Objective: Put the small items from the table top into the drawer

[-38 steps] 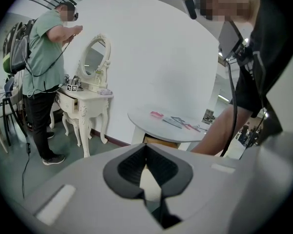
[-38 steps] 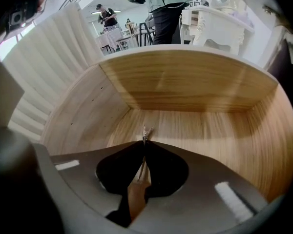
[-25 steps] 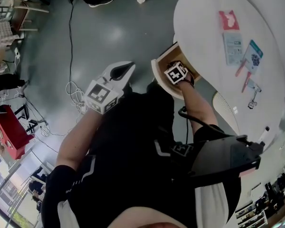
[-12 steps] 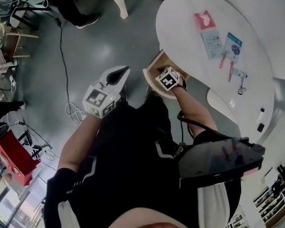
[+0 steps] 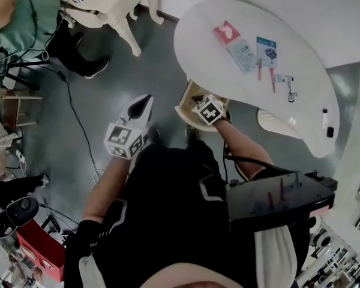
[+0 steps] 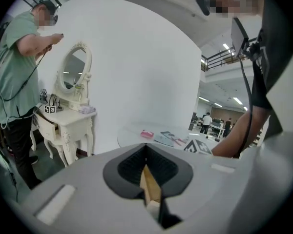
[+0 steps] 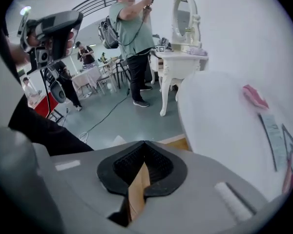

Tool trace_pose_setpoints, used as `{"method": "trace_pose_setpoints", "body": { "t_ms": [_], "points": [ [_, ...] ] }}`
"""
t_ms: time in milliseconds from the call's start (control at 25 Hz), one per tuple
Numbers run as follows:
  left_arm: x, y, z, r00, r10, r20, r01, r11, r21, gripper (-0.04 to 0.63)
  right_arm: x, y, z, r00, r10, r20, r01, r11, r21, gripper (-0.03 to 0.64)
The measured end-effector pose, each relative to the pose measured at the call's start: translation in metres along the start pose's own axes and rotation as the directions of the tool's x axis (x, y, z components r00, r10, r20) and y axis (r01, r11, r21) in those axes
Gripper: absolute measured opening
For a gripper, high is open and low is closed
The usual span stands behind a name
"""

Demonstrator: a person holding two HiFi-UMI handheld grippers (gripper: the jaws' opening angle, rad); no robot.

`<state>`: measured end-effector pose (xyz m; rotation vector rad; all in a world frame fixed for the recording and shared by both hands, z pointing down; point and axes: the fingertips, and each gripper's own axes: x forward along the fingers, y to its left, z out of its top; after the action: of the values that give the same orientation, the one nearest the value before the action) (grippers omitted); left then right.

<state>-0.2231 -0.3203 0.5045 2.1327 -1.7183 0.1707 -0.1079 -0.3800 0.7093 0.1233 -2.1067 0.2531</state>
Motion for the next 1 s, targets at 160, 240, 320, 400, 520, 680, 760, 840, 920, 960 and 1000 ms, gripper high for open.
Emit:
{"method": "trace_pose_setpoints", "body": {
  "t_ms": [160,240,320,400,520,680,760,840,920,960,1000],
  "points": [
    [0.002,0.007,0.018,0.999,-0.026,0.038,0.026,1.0,0.018,0.0,-0.033,-0.005,0.026,0.992,-0.044,0.114,0.031,0.993,0.111,0.002],
    [0.006,0.007,0.026,0.997,-0.053,0.051,0.052,0.998,0.026,0.0,-0.052,-0.013,0.041,0.98,-0.091,0.175,0.067,0.988,0.143,0.002],
    [0.01,0.004,0.03,0.995,-0.081,0.055,0.079,0.996,0.04,0.0,-0.072,-0.021,0.054,0.964,-0.143,0.223,0.101,0.977,0.189,0.002],
    [0.012,0.003,0.036,0.993,-0.097,0.065,0.094,0.994,0.055,0.0,-0.093,-0.029,0.068,0.938,-0.194,0.285,0.125,0.962,0.243,0.002],
    [0.008,0.005,0.052,0.991,-0.093,0.093,0.087,0.994,0.067,0.0,-0.126,-0.034,0.092,0.889,-0.252,0.382,0.142,0.945,0.293,0.002],
    [-0.001,0.001,0.064,0.987,-0.097,0.125,0.088,0.993,0.078,0.0,-0.168,-0.029,0.113,0.818,-0.3,0.49,0.141,0.932,0.335,0.002],
    [-0.003,-0.001,0.067,0.985,-0.106,0.133,0.096,0.992,0.078,0.0,-0.185,-0.024,0.121,0.788,-0.318,0.528,0.149,0.929,0.338,0.002],
    [-0.004,-0.006,0.069,0.983,-0.121,0.138,0.111,0.991,0.08,0.0,-0.201,-0.019,0.126,0.759,-0.336,0.558,0.157,0.926,0.344,0.002],
    [-0.004,-0.012,0.071,0.98,-0.138,0.145,0.128,0.989,0.08,0.0,-0.217,-0.015,0.127,0.731,-0.36,0.579,0.168,0.918,0.359,0.002],
    [-0.004,-0.014,0.074,0.978,-0.144,0.149,0.133,0.988,0.081,0.0,-0.224,-0.014,0.128,0.717,-0.372,0.589,0.173,0.914,0.367,0.002],
    [-0.003,-0.016,0.077,0.977,-0.148,0.153,0.137,0.987,0.081,0.0,-0.231,-0.013,0.13,0.703,-0.383,0.599,0.177,0.91,0.375,0.002]
  ]
}}
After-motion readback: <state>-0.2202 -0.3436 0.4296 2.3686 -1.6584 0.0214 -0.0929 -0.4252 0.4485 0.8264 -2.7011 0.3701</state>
